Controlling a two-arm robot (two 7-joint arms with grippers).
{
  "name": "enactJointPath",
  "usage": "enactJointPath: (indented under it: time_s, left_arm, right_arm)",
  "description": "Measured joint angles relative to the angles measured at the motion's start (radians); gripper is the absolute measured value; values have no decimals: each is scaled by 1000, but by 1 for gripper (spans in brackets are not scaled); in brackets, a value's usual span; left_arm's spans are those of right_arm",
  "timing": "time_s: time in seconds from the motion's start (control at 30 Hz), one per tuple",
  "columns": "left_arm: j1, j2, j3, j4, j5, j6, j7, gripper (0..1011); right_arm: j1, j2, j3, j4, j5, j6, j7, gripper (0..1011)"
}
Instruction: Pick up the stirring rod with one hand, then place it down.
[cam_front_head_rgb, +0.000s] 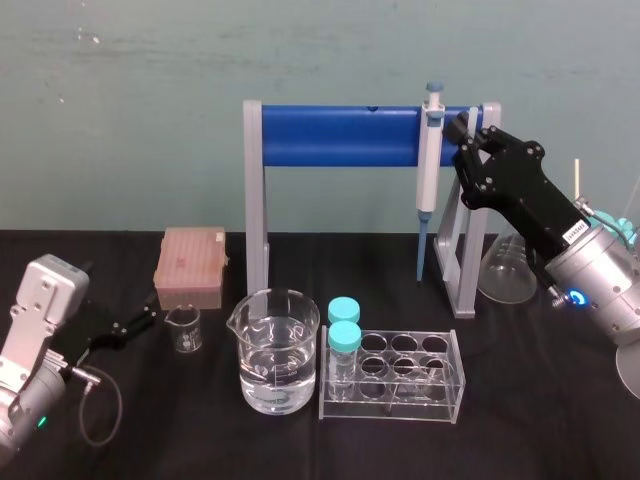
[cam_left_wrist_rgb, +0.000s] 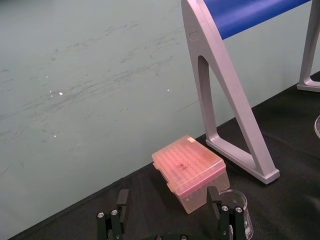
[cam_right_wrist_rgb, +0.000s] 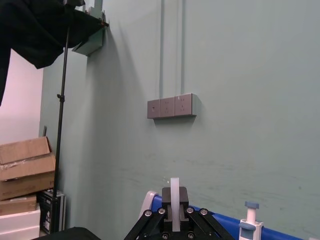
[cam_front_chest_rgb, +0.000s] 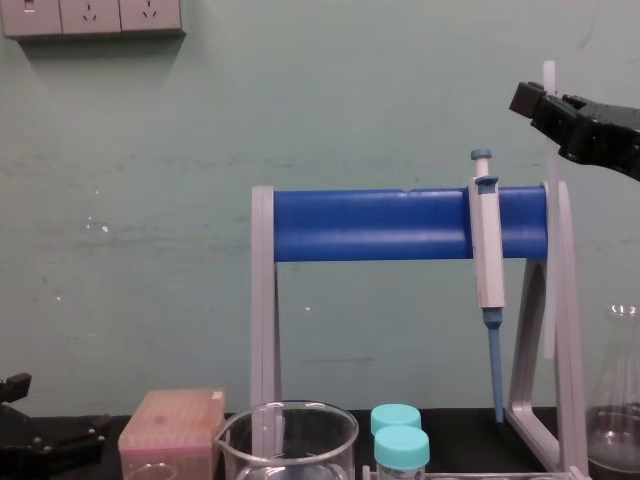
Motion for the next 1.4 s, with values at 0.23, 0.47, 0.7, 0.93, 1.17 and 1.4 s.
enactJointPath:
  time_s: [0.23, 0.47, 0.7, 0.93, 1.17, 1.4]
  left_arm:
    - [0, 0, 0, 0, 0, 0, 0, 1000]
    - [0, 0, 0, 0, 0, 0, 0, 1000]
    - [0, 0, 0, 0, 0, 0, 0, 1000]
    - [0, 0, 0, 0, 0, 0, 0, 1000]
    - [0, 0, 0, 0, 0, 0, 0, 1000]
    - [0, 0, 0, 0, 0, 0, 0, 1000]
  right_arm:
    - [0, 0, -1, 2, 1, -1, 1, 67]
    - [-3, 1, -2, 2, 7, 1, 6, 67]
    - [-7, 5, -5, -2, 13, 4, 11, 67]
    - [-11, 8, -8, -9, 15, 7, 14, 67]
    - [-17, 13, -12, -19, 27, 12, 22, 67]
    - [-38, 34, -33, -35, 84, 35, 89, 67]
